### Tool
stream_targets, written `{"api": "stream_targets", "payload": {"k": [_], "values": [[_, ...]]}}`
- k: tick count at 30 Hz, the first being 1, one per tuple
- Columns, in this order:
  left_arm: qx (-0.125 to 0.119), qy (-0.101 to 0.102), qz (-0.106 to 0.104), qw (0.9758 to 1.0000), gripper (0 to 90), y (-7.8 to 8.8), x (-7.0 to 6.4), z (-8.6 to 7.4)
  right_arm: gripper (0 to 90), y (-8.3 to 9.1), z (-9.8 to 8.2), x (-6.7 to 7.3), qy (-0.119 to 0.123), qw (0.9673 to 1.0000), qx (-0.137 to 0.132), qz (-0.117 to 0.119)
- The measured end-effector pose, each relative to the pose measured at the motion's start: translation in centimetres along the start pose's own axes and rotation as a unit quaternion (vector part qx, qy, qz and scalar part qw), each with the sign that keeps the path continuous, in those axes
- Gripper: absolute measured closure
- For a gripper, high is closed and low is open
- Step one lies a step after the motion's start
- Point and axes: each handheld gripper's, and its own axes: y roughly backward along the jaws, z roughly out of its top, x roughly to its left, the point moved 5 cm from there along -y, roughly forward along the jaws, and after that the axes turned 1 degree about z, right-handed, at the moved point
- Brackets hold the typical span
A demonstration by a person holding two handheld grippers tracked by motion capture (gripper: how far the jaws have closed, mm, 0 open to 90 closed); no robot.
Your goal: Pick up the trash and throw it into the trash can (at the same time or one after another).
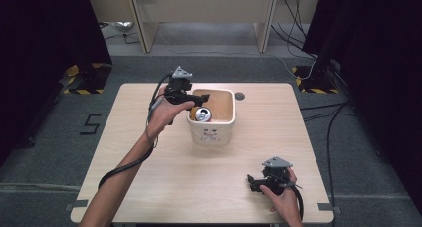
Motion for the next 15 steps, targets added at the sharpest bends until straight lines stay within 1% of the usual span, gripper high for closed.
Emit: {"api": "stream_targets", "payload": {"k": [2, 3, 4, 6, 11, 15], "values": [[-0.002, 0.003, 0.002, 1.0000, 18.9, 0.3, 0.4, -0.1, 0.3, 0.0, 0.0, 0.0, 0.000, 1.0000, 0.000, 0.000], [-0.004, 0.006, 0.005, 1.0000, 19.0, 0.6, 0.8, -0.1, 0.3, 0.0, 0.0, 0.0, -0.001, 1.0000, 0.000, 0.000], [-0.004, 0.006, 0.005, 1.0000, 19.1, 0.6, 0.8, -0.1, 0.3, 0.0, 0.0, 0.0, -0.001, 1.0000, 0.000, 0.000], [-0.006, 0.007, 0.009, 0.9999, 19.2, 0.9, 1.2, -0.2, 0.3, 0.0, 0.0, 0.0, -0.001, 1.0000, 0.000, 0.000], [-0.010, 0.014, 0.021, 0.9996, 19.4, 1.9, 2.5, -0.3, 0.3, 0.0, 0.0, 0.0, -0.001, 1.0000, 0.000, 0.001], [-0.017, 0.023, 0.023, 0.9993, 19.5, 2.5, 3.4, -0.7, 0.3, 0.0, 0.0, 0.0, -0.002, 1.0000, 0.000, 0.001]]}}
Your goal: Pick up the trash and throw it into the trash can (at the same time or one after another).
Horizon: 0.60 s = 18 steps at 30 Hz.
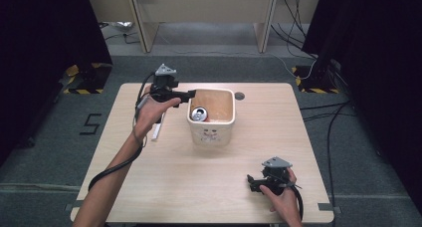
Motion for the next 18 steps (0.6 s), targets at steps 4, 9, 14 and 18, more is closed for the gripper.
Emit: {"api": "stream_targets", "payload": {"k": [4, 9, 14, 18], "values": [[-0.001, 0.011, 0.011, 0.9999, 19.8, 0.4, 1.3, -0.6, 0.3, 0.0, 0.0, 0.0, 0.000, 1.0000, 0.000, 0.000], [-0.003, 0.015, 0.023, 0.9996, 20.5, 0.9, 2.2, -1.0, 0.3, 0.0, 0.0, 0.0, 0.000, 1.0000, 0.000, 0.000], [0.002, 0.026, 0.028, 0.9993, 21.2, 1.0, 3.4, -1.9, 0.3, 0.0, 0.0, 0.0, 0.000, 1.0000, 0.000, 0.000], [0.007, 0.035, 0.036, 0.9987, 22.2, 0.7, 4.4, -3.0, 0.3, 0.0, 0.0, 0.0, 0.000, 1.0000, 0.000, 0.000]]}}
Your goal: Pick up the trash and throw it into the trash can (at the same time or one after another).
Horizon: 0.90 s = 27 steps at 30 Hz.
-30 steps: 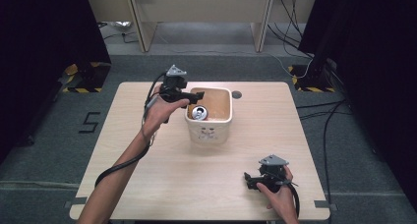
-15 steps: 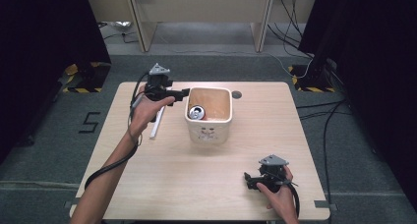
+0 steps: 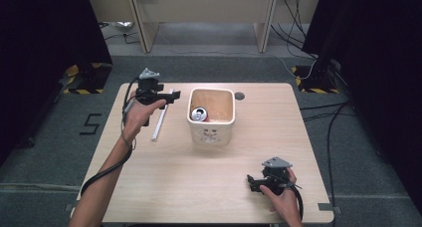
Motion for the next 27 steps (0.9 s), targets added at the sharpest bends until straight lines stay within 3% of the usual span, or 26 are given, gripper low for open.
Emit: {"api": "stream_targets", "payload": {"k": [11, 22, 27], "values": [[0.023, 0.031, 0.014, 0.9991, 22.1, -1.8, 2.7, -3.3, 0.3, 0.0, 0.0, 0.0, 0.000, 1.0000, 0.000, 0.000], [0.049, 0.035, 0.043, 0.9973, 21.7, -3.7, 4.5, -6.3, 0.3, 0.0, 0.0, 0.0, 0.000, 1.0000, 0.000, 0.000], [0.058, 0.046, 0.050, 0.9960, 22.2, -4.5, 5.4, -7.5, 0.3, 0.0, 0.0, 0.0, 0.000, 1.0000, 0.000, 0.000]]}}
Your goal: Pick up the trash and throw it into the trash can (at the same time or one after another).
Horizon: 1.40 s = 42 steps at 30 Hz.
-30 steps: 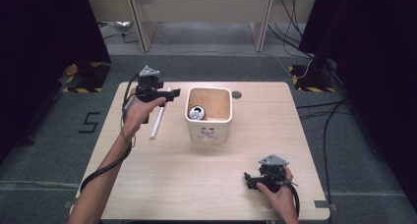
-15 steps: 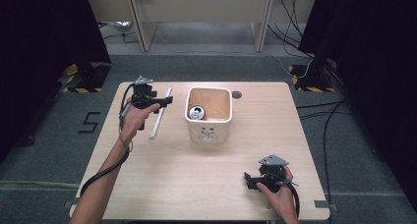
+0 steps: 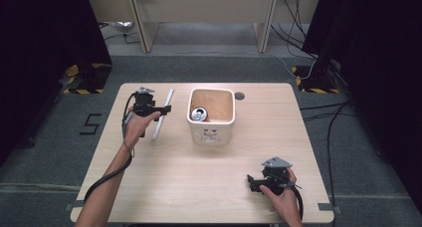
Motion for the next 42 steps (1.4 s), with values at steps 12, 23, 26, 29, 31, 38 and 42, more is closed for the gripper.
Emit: {"api": "stream_targets", "payload": {"k": [12, 23, 26, 29, 31, 38, 42], "values": [[0.026, 0.001, 0.021, 0.9994, 31.0, -2.3, 1.2, -1.8, 0.3, 0.0, 0.0, 0.0, 0.000, 1.0000, 0.000, 0.000], [0.046, -0.009, 0.042, 0.9980, 39.6, -3.8, 1.9, -3.0, 0.3, 0.0, 0.0, 0.0, 0.000, 1.0000, 0.000, 0.000], [0.050, -0.009, 0.046, 0.9977, 41.5, -4.2, 2.1, -3.3, 0.3, 0.0, 0.0, 0.0, 0.000, 1.0000, 0.000, 0.000], [0.053, -0.004, 0.050, 0.9973, 43.5, -4.6, 2.3, -3.6, 0.3, 0.0, 0.0, 0.0, 0.000, 1.0000, 0.000, 0.000], [0.055, -0.003, 0.053, 0.9971, 46.9, -4.8, 2.4, -3.8, 0.3, 0.0, 0.0, 0.0, 0.000, 1.0000, 0.000, 0.000], [0.064, 0.000, 0.057, 0.9963, 57.9, -5.4, 2.6, -4.2, 0.3, 0.0, 0.0, 0.0, 0.000, 1.0000, 0.000, 0.000], [0.064, -0.005, 0.063, 0.9960, 66.3, -5.5, 2.7, -4.3, 0.3, 0.0, 0.0, 0.0, 0.000, 1.0000, 0.000, 0.000]]}}
